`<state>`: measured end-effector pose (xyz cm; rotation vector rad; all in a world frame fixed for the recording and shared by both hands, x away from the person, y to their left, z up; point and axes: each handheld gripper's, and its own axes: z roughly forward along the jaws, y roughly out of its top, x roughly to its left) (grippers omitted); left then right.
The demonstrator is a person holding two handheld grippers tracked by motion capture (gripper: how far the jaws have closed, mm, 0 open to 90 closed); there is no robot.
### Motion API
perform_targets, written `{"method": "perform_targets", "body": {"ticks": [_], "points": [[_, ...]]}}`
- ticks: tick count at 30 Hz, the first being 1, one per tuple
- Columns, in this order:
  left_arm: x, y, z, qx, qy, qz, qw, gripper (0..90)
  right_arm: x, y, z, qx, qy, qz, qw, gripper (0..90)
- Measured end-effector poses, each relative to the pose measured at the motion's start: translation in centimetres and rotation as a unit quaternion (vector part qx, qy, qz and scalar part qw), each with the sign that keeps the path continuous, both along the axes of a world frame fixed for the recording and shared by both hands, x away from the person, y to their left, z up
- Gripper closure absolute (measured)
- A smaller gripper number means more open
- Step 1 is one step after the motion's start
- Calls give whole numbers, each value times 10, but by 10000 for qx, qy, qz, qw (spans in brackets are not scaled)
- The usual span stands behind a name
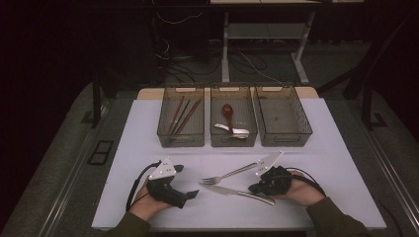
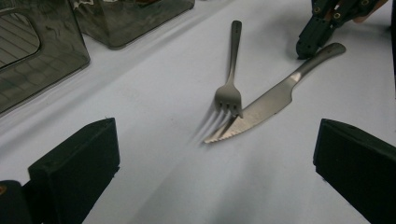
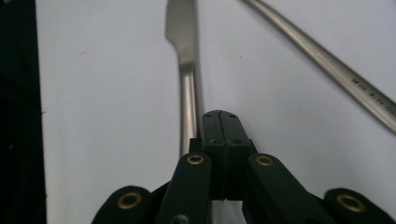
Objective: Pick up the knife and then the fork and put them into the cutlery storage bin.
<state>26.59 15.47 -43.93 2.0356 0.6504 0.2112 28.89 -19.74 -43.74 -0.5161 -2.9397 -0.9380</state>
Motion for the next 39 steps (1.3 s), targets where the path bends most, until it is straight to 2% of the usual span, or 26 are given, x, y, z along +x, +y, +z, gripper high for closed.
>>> {"method": "perform_targets", "body": {"ticks": [7, 11, 12, 14, 17, 22, 23, 25, 26, 29, 34, 39], "points": [[0, -1, 0, 19, -6, -7, 10000, 0, -6, 0, 1, -38, 0, 58, 10000, 891], [0, 0, 0, -1, -7, 0, 10000, 0, -5, -1, 6, 30, 54, -82, 9999, 780], [0, 0, 0, 5, -7, -3, 10000, 0, -5, -1, 9, -3, 192, -255, 9995, 750], [0, 0, 0, 2, -7, -6, 10000, 0, -4, 0, 14, -95, 239, -393, 9989, 716], [0, -1, 0, 14, -9, -17, 10000, 0, -5, 3, 18, -163, 299, -441, 9984, 684], [0, -1, 0, 25, -7, -22, 10000, 0, -6, 15, 22, -530, 300, -242, 9979, 660], [0, -2, 0, 22, -10, -23, 10000, 0, -5, 18, 23, -622, 361, -168, 9973, 649], [0, -2, 0, 18, -4, -20, 10000, 0, -4, 26, 23, -858, 561, -136, 9946, 638], [0, -2, 0, 28, -3, -25, 10000, 0, -3, 30, 22, -975, 588, -86, 9935, 637], [0, -1, 0, 19, -2, -22, 10000, 0, -3, 41, 20, -1265, 487, 35, 9908, 641], [0, -1, 0, 22, -2, -25, 10000, 0, -4, 57, 19, -1816, 360, 126, 9826, 692], [0, -1, 0, 19, 0, -25, 10000, 0, -2, 66, 20, -2112, 301, 259, 9766, 740]]}}
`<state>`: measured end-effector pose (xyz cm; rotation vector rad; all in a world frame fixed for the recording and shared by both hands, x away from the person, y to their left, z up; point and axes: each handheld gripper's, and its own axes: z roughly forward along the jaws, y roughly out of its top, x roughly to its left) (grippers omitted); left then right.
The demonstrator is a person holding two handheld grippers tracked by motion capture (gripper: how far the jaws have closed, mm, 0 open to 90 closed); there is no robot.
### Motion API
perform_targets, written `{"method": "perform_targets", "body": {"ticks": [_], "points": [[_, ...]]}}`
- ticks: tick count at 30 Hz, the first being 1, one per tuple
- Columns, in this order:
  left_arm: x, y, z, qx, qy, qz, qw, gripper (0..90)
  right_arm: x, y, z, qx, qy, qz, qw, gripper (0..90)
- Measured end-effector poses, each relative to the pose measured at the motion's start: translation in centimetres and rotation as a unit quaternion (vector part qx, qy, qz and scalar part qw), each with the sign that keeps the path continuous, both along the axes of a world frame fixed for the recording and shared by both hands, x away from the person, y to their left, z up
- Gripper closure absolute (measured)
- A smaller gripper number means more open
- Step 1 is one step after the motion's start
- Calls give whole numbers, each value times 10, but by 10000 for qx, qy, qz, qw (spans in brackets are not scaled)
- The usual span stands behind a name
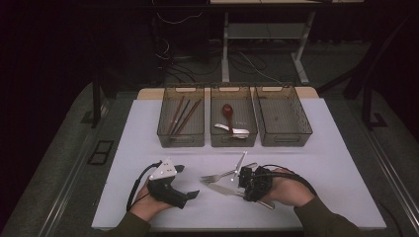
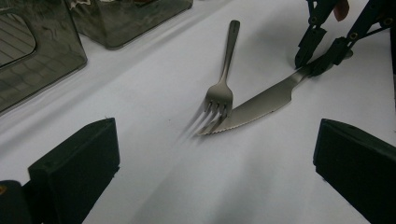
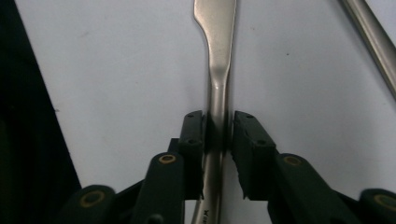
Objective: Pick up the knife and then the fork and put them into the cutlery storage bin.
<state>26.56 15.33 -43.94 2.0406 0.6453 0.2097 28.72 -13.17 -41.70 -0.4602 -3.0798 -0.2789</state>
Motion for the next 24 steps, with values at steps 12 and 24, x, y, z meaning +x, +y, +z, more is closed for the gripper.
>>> {"method": "perform_targets", "body": {"ticks": [12, 24], "points": [[0, 0, 0, 24, 4, -18, 10000, 0, -3, 15, 0, -508, -146, 302, 9981, 762], [0, 0, 0, -7, 4, 0, 10000, 0, -3, 16, 0, -572, -106, 224, 9981, 791]]}}
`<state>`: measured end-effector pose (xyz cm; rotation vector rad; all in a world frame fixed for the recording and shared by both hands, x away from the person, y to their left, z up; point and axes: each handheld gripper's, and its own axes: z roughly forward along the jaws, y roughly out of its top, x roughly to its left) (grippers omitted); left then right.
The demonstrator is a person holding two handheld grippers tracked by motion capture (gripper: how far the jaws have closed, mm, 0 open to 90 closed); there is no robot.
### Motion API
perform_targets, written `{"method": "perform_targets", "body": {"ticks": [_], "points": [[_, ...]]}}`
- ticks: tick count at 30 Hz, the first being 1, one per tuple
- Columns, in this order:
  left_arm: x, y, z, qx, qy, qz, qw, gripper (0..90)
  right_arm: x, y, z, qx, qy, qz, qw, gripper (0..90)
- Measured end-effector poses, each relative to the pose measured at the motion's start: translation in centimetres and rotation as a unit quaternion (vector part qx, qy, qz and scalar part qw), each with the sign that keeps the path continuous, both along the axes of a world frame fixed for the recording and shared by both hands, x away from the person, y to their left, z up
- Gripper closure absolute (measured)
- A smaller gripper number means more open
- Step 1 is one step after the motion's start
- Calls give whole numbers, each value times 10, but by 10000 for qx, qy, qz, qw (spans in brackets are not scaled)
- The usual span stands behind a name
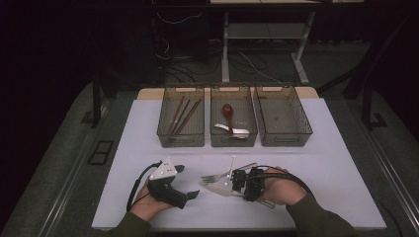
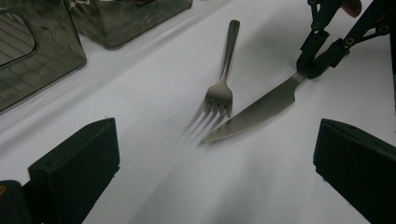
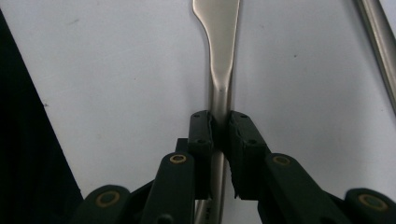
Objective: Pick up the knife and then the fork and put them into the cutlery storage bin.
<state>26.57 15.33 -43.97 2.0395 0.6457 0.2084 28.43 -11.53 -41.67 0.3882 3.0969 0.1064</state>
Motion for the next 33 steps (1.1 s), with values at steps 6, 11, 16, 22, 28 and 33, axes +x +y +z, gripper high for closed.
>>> {"method": "perform_targets", "body": {"ticks": [6, 11, 16, 22, 28, 33], "points": [[0, 1, 0, -12, -3, 14, 10000, 0, 1, -5, 1, 159, 59, 129, 9998, 793], [0, 1, 0, -8, -4, 22, 10000, 0, 0, -14, 5, 370, 89, 85, 9992, 793], [0, 1, 0, -18, -10, 26, 10000, 0, 1, -26, 10, 599, 188, 3, 9980, 792], [0, 1, 1, -19, -10, 23, 10000, 0, 5, -40, 22, 1037, 48, -140, 9945, 792], [0, 1, 1, -16, -11, 16, 10000, 0, 14, -57, 31, 1545, -197, -459, 9867, 792], [0, 1, 1, -6, -28, 7, 10000, 0, 21, -69, 33, 1847, -328, -818, 9788, 791]]}}
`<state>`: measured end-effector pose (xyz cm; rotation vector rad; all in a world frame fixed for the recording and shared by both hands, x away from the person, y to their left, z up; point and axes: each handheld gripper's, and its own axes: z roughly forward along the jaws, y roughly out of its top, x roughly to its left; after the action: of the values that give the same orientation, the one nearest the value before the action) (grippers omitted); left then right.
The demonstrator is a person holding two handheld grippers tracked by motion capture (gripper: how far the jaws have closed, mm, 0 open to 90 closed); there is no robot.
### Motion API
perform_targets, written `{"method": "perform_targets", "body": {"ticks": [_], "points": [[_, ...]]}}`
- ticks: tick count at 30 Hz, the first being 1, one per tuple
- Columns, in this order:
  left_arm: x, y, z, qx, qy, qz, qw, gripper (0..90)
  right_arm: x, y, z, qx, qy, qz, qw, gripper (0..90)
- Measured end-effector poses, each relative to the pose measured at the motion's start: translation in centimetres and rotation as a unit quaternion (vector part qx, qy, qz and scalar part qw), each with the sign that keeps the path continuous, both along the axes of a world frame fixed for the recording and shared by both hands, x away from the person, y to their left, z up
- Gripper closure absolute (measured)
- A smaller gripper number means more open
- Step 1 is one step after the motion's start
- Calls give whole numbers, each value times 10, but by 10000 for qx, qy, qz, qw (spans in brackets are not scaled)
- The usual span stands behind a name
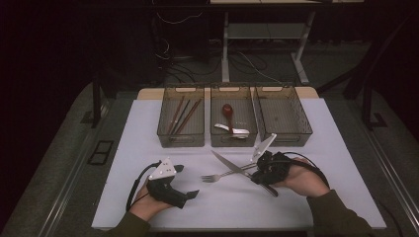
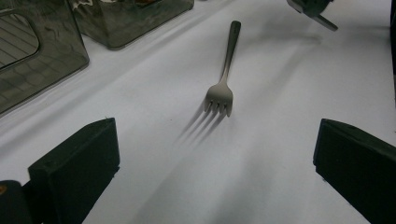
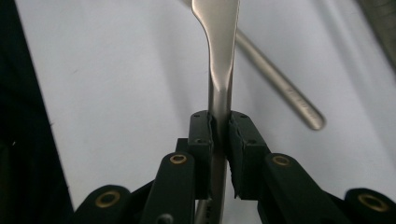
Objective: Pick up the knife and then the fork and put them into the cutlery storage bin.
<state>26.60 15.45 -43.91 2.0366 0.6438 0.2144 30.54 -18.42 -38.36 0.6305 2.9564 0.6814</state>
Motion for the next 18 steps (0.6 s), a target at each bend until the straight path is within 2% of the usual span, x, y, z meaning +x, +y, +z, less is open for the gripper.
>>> {"method": "perform_targets", "body": {"ticks": [4, 9, 11, 18], "points": [[0, 0, 0, 3, 0, -2, 10000, 0, 6, -10, 1, 268, -103, -244, 9993, 791], [0, 0, 0, 5, 5, -4, 10000, 0, 12, -22, 3, 589, -225, -607, 9962, 791], [0, 0, 0, 7, 15, 1, 10000, 0, 13, -26, 3, 747, -211, -761, 9941, 791], [0, 0, -1, 4, 30, 5, 10000, 0, 20, -43, 5, 1169, -425, -1164, 9854, 791]]}}
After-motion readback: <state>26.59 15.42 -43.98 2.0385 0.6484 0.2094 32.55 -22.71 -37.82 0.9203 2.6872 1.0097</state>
